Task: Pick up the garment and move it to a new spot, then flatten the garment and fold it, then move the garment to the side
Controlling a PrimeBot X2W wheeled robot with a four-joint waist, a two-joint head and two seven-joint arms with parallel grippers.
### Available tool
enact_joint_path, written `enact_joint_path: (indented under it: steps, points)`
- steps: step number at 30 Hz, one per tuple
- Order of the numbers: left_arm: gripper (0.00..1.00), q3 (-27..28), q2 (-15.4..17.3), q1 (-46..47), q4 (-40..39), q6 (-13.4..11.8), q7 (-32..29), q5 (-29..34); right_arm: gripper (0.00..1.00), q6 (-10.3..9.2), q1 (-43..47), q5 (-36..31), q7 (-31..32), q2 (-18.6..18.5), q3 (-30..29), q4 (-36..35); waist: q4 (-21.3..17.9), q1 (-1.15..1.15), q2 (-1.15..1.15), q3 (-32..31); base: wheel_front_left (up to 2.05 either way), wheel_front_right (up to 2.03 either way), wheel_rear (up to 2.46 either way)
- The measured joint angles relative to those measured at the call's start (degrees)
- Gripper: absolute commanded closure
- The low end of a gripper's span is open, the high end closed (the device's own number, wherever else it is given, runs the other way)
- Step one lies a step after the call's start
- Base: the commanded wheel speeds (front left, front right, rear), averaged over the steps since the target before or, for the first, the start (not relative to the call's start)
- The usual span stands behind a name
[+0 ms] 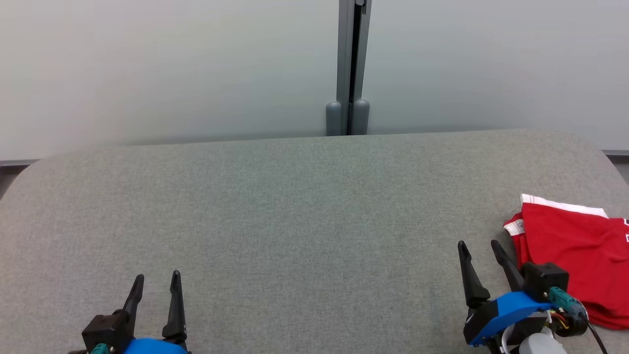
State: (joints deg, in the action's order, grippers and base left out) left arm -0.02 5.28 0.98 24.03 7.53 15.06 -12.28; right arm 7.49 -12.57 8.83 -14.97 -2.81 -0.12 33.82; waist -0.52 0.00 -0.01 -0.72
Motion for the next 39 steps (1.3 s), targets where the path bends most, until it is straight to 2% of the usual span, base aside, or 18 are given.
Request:
enact_joint_path:
  steps: [11, 12, 18, 39]
  points:
    - [0.00, 0.8, -0.7, -0.6, 0.6, 0.0, 0.0, -0.6, 0.00, 0.00, 0.1, 0.4, 0.0, 0.0, 0.6, 0.1, -0.3, 0.00, 0.00, -1.1, 0.00, 0.00, 0.00]
    - [1.00, 0.6, -0.8, -0.7, 0.8, 0.0, 0.0, -0.9, 1.00, 0.00, 0.1, 0.4, 0.0, 0.0, 0.7, 0.2, -0.3, 0.01, 0.00, -1.1, 0.00, 0.00, 0.00]
    - [1.00, 0.9, -1.7, -2.3, 3.4, 0.0, -0.7, -1.5, 1.00, 0.00, 2.0, 1.0, 0.8, 0.5, 0.5, 2.6, -0.3, 0.01, 0.00, -1.1, 0.00, 0.00, 0.00]
    - [1.00, 2.2, -1.8, -1.6, 0.0, 0.0, -6.2, -22.3, 1.00, 0.00, 2.9, 22.8, 6.3, 0.5, -1.3, -3.1, -0.2, 0.01, 0.00, -0.7, 0.00, 0.00, 0.00]
